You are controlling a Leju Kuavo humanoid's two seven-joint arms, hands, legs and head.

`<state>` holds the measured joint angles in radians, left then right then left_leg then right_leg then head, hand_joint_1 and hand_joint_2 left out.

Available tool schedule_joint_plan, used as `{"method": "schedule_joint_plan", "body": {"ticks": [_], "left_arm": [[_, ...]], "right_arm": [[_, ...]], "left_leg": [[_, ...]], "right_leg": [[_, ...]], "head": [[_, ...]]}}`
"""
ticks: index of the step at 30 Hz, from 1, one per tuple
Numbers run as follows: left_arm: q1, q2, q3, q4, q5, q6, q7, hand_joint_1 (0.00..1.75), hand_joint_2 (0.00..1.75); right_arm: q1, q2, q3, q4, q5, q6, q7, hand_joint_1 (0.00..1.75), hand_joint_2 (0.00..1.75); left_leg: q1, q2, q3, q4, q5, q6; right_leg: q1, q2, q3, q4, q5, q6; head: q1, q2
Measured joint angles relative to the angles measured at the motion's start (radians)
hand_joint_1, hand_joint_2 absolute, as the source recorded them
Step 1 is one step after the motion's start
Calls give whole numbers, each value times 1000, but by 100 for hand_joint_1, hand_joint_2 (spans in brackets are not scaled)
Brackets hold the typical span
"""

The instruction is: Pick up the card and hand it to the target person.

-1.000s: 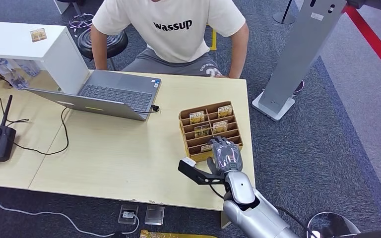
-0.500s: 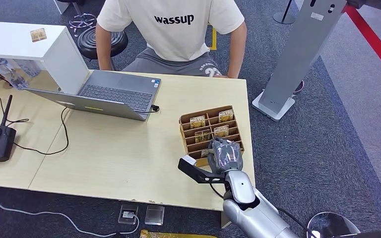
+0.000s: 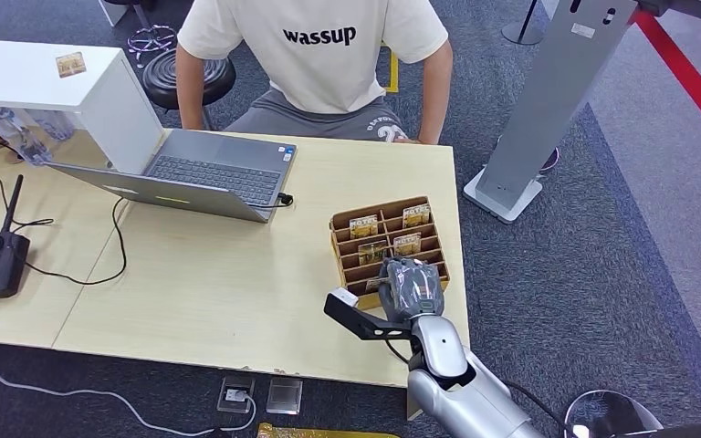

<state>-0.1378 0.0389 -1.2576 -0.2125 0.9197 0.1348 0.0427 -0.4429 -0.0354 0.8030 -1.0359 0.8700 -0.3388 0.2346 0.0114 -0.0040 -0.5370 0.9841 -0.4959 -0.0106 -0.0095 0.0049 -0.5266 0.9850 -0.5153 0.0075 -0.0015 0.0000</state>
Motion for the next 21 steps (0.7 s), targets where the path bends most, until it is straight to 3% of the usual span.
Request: {"method": "schedule_joint_plan", "body": {"ticks": [7,11,21], "left_arm": [[0,0,-1,0,-12,4,2,0,0],[-1,0,-4,0,-24,37,-2,0,175],[-3,4,-16,0,-24,47,-8,0,175]], "right_arm": [[0,3,0,-2,-11,0,-6,134,175],[1,2,0,-2,-22,0,-6,136,175],[0,2,0,-2,-42,-6,-13,136,175]], "left_leg": [[0,0,0,0,0,0],[0,0,0,0,0,0],[0,0,0,0,0,0]], "right_leg": [[0,0,0,0,0,0],[0,0,0,0,0,0],[0,0,0,0,0,0]], "head": [[0,0],[0,0],[0,0]]}}
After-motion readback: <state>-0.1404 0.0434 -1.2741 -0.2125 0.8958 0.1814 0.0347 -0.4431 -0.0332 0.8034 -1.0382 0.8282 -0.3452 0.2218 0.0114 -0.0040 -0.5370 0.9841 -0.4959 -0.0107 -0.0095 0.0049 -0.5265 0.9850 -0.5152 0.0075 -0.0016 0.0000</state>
